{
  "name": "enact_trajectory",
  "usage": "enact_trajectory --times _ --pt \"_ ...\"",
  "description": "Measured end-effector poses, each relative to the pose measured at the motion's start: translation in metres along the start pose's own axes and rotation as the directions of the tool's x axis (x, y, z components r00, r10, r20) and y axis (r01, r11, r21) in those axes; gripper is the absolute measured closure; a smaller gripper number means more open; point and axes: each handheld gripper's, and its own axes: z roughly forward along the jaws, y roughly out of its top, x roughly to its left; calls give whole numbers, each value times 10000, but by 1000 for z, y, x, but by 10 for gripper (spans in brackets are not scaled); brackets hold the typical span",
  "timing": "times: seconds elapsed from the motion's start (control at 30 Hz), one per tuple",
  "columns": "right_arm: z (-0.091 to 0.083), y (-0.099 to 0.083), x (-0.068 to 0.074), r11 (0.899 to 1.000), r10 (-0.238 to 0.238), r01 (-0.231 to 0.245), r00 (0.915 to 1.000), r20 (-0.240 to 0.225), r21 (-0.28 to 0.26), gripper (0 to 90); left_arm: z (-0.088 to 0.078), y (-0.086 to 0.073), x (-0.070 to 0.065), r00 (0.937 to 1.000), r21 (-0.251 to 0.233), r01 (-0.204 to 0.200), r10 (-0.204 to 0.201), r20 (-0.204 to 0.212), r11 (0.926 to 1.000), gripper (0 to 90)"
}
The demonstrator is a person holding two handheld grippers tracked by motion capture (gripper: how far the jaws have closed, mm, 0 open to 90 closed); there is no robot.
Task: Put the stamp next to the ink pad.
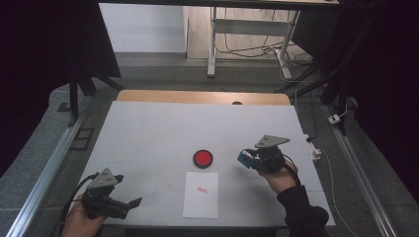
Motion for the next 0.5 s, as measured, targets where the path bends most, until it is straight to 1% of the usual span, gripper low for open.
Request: enact_trajectory --times 0.13,0.23,0.5 --pt "5 -3 -4 9999 138 -139 9998 125 41 696 0 0 0 10000 -1 -12 12 21 10000 0" --pt "8 -6 -7 9997 146 -148 9998 147 176 695 0 0 0 10000 -5 -8 8 31 10000 0" --pt "14 -9 -8 9995 165 -169 9997 163 262 695 0 0 0 10000 11 8 -8 40 10000 0"
